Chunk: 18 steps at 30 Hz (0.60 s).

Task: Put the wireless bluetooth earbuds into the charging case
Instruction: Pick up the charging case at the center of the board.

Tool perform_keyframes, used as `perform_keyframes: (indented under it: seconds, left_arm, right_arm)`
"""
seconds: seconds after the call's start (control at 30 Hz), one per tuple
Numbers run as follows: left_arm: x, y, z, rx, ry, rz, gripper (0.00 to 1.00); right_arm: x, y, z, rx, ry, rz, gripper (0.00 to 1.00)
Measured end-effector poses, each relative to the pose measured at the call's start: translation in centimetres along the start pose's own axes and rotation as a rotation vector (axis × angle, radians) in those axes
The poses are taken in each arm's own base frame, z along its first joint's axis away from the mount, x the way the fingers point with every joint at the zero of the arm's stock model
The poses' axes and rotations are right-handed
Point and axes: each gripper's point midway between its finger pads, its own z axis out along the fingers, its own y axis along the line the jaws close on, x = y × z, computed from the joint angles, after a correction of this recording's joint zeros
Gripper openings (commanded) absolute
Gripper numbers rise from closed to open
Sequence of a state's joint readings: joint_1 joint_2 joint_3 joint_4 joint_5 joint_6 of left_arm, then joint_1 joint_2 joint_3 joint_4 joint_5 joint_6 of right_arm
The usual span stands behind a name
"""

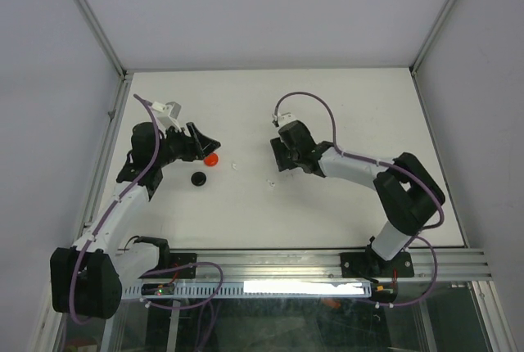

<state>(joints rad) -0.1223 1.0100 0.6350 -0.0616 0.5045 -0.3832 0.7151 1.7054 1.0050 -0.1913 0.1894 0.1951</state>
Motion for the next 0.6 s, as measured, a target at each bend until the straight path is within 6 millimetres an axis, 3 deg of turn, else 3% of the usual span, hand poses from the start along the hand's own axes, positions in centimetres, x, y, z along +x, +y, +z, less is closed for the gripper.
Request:
perform_keyframes:
  seconds: [0.27,0.6]
  left_arm:
    - [0.5,-1.8,1.2,0.094,0.026,-0.140,0.58]
    - [3.3,-6.0,2.7,0.208,0.136,-0.206,0.48]
  right_arm:
    - [-4.1,4.8,-5.0,-0.151,-0.285,-0.122,0.52]
    - [-4.7,8.4,-7.6,-0.289,-0.488,-0.315,0.53]
